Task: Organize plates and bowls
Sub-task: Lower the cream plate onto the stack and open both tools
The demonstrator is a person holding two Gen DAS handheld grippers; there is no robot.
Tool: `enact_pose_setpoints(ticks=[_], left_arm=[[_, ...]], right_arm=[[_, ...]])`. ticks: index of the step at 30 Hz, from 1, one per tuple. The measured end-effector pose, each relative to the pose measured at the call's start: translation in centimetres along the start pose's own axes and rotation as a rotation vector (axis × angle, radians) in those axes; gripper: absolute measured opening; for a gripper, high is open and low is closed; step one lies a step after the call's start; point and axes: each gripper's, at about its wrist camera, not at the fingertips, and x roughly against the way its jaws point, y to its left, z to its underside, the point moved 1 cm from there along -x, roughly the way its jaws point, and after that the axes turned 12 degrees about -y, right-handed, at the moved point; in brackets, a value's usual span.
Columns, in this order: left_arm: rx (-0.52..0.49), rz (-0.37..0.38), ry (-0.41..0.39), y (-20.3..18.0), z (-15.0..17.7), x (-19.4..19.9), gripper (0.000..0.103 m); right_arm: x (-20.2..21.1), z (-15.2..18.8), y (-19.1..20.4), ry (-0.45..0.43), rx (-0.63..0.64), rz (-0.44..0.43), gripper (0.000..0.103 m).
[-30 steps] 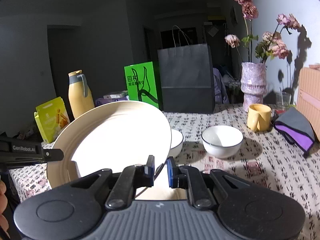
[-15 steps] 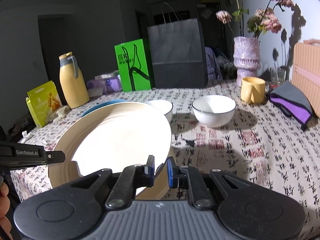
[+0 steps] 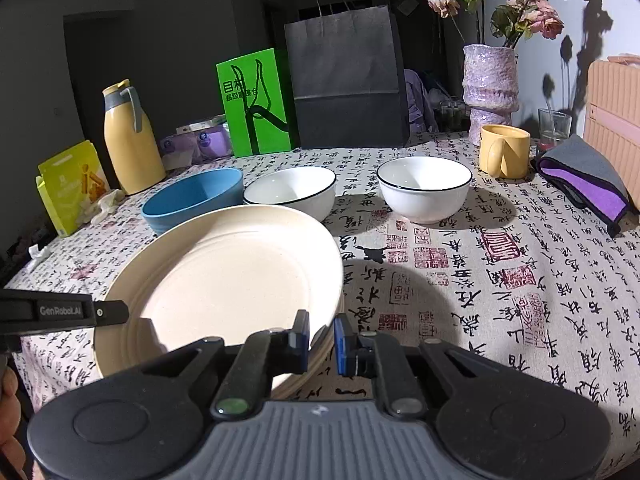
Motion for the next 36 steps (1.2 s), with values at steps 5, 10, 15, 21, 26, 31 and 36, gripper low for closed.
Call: enact_pose_setpoints(ticks=[5,10,15,21,26,31,36], left_arm=[[-0.027,-0.020,0.009,-0.3,0.0,-0.8,0.011],[-0.059,-0.032,0.005,-0.6,0.0,-0.9,0.011],[-0.070,-0.034,0.010,-0.8,0.0,-1.2,0.012],[-0.074,-0.036,0.010,-0.8,0.2,-1.5,0.013],[-0.064,-0.027,0.005,-0.5,0.1,-1.5,0.013],[-0.059,-0.023,-0.004,-0.5,0.1,-1.2,0.013],[-0.052,-0.007,-0.016,-0.5,0.0,-0.7,0.013]], right_arm=[[-0.7,0.0,0.5,0.007,0.035,0.017,0.013],[-1.4,0.2,0.9,0.021,0.063,0.033,0.013],[-1.6,0.4,1.1,0.027,0.079,0.047,0.013],[-1.7,0.4,1.1,0.022,0.085,0.047,0.014],[-1.6,0.4,1.1,0.021,0.091,0.046,0.015],[-1.6,0.5,1.3,0.017,0.110,0.048,0.016],[-1.3,0.2,1.3,-0.001,0.115,0.049,0.016]])
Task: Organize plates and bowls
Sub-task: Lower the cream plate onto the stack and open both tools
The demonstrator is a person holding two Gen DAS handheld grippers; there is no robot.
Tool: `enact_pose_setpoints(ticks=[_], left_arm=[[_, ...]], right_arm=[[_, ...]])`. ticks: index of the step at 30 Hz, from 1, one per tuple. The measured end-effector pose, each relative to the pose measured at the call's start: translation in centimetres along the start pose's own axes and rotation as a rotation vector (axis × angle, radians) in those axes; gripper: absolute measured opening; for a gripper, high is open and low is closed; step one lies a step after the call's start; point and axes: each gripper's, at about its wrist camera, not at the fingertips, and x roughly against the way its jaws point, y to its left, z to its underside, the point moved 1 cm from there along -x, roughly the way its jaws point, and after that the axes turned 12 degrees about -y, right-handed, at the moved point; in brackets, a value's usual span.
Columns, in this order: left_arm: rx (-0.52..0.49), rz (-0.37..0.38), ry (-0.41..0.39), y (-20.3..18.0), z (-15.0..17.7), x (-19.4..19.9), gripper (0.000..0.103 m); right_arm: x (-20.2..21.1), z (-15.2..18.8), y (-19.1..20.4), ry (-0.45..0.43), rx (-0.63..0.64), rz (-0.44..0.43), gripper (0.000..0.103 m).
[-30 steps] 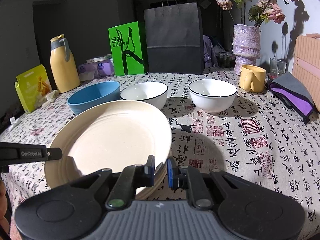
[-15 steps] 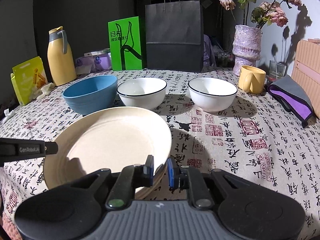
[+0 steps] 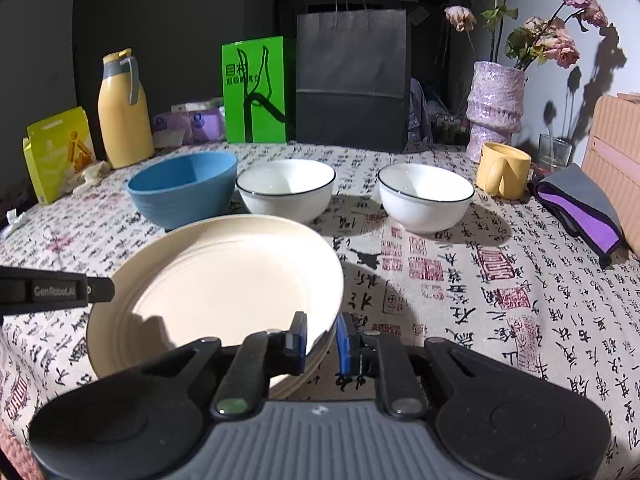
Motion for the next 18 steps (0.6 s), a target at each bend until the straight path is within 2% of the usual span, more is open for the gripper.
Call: enact_pose_setpoints(ticks=[12,16,17,18], left_arm=[[0.003,0.035,-0.015,-0.3,0.0,0.5,0.012],[0.026,0.042,-0.029,0.4,-0.2,1.1,0.013],[0.033,0.048,-0.033,0.6,-0.3,1.3,0.014],[0.041,0.055,-0.040,0.9,-0.4,1.6,0.019]], right_arm=[[-0.1,-0.1,-0.1,-0.008,0.000,0.010,0.011],[0.2,-0.2,-0.8,-0.010,-0.052,-0.015,0.014],[0.4,-0.3,-0.9,-0.014,-0.063,-0.021,0.020],[0.6,-0.2,-1.0,-0.020,-0.072,-0.030,0.024]])
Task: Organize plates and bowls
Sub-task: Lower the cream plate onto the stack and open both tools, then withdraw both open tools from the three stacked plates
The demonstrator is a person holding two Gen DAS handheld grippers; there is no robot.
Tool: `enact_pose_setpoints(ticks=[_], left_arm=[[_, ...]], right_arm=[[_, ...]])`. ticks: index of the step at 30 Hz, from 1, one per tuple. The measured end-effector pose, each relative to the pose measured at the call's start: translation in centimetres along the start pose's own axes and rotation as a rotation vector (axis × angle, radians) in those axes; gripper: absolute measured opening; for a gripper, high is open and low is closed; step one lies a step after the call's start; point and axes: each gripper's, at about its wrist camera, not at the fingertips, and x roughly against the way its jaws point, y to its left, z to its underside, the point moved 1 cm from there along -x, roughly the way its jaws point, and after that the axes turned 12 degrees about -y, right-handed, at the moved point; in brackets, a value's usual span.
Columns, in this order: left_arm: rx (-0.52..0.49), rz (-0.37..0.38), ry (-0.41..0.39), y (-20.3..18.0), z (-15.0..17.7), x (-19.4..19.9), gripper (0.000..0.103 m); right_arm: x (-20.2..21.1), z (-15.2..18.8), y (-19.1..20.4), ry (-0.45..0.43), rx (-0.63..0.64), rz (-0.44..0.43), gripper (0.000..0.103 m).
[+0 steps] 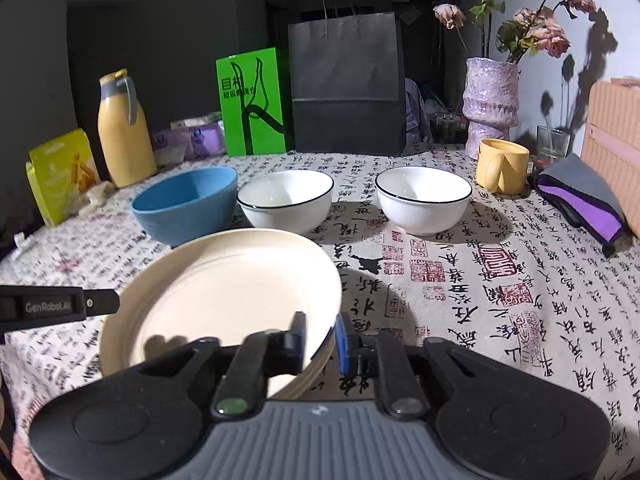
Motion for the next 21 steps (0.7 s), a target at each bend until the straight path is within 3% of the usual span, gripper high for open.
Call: enact_pose_setpoints(ticks=[2,3,5,6,7,8,10,12,13,21], left_arm=[[0.014,0.008,-0.022,0.6,-0.2,0.8,0.040],[0.017,0.006,-0.042,0.9,-0.2,1.3,0.053],[0.010,0.001,-0.080,1.3,-0.3,2.3,0.064],[0.006,-0.002,-0.095,1.6,-0.2,2.8,0.075],[0.005,-0.004,-0.109,1.9,-0.2,3.3,0.085],[0.007,-0.006,-0.126,2.2,-0.2,3.8,0.089],[0.011,-0.006,-0.162,2.9,-0.1,4.8,0.103],[0.013,0.001,-0.201,3.4,0.1,5.9,0.103],[0.011,0.004,-0.217,3.6,0.2,6.3,0.103],[0.004,0.006,-0.260,5.4,2.2,8.6,0.103]], right_arm=[[0.6,0.0,-0.1,-0.013,-0.015,-0.018,0.049],[1.0,0.1,-0.1,-0.020,-0.020,-0.027,0.054],[1.7,0.2,-0.1,-0.037,-0.031,-0.045,0.069],[2.1,0.3,0.0,-0.045,-0.036,-0.055,0.074],[2.5,0.4,0.0,-0.052,-0.041,-0.064,0.086],[2.8,0.5,0.1,-0.057,-0.046,-0.074,0.093],[3.5,0.8,0.2,-0.071,-0.051,-0.097,0.093],[4.1,1.2,0.5,-0.077,-0.050,-0.111,0.096],[4.4,1.4,0.7,-0.076,-0.050,-0.115,0.103],[6.5,2.9,2.7,-0.108,-0.033,-0.164,0.103]])
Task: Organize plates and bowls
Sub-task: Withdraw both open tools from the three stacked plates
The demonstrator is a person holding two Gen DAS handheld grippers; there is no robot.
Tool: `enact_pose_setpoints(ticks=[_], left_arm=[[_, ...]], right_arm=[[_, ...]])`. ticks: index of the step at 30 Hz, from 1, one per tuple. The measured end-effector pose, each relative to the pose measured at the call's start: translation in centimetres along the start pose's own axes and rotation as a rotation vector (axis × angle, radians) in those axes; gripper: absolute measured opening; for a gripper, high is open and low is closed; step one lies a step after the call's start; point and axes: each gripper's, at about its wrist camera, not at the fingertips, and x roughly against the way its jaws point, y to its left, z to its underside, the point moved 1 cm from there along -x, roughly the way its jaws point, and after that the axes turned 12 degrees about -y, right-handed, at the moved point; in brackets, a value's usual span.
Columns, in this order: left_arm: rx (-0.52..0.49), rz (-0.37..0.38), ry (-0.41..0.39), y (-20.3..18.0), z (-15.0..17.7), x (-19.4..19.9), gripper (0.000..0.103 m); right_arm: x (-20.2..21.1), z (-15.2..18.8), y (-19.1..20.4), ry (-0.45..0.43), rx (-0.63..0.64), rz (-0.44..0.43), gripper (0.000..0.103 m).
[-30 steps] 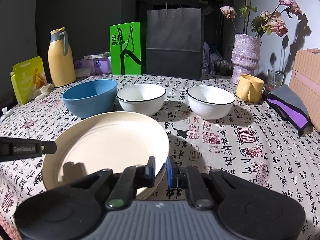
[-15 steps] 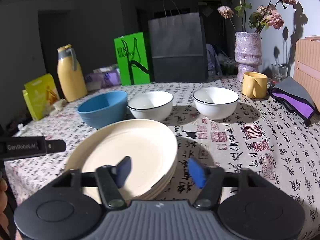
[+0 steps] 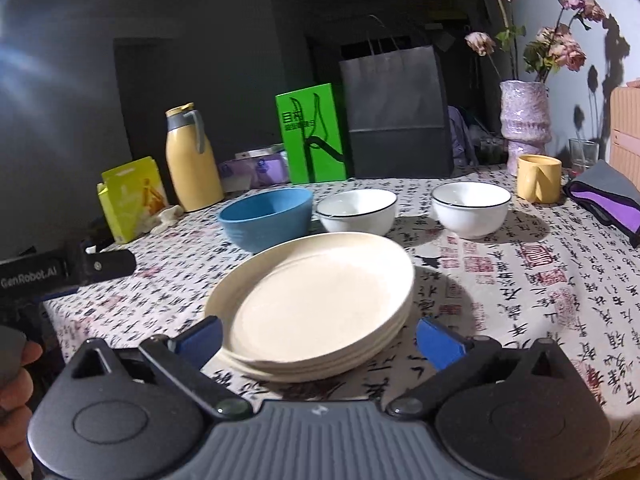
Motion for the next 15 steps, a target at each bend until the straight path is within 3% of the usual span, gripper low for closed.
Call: enact_pose_setpoints(ticks=[15], left_arm=[[-0.004,-0.009,-0.030,2.7,2.3,2.4,0.103]], right_arm=[[1.6,2.2,3.1,-0.036,0.032,-0.030,0.103]])
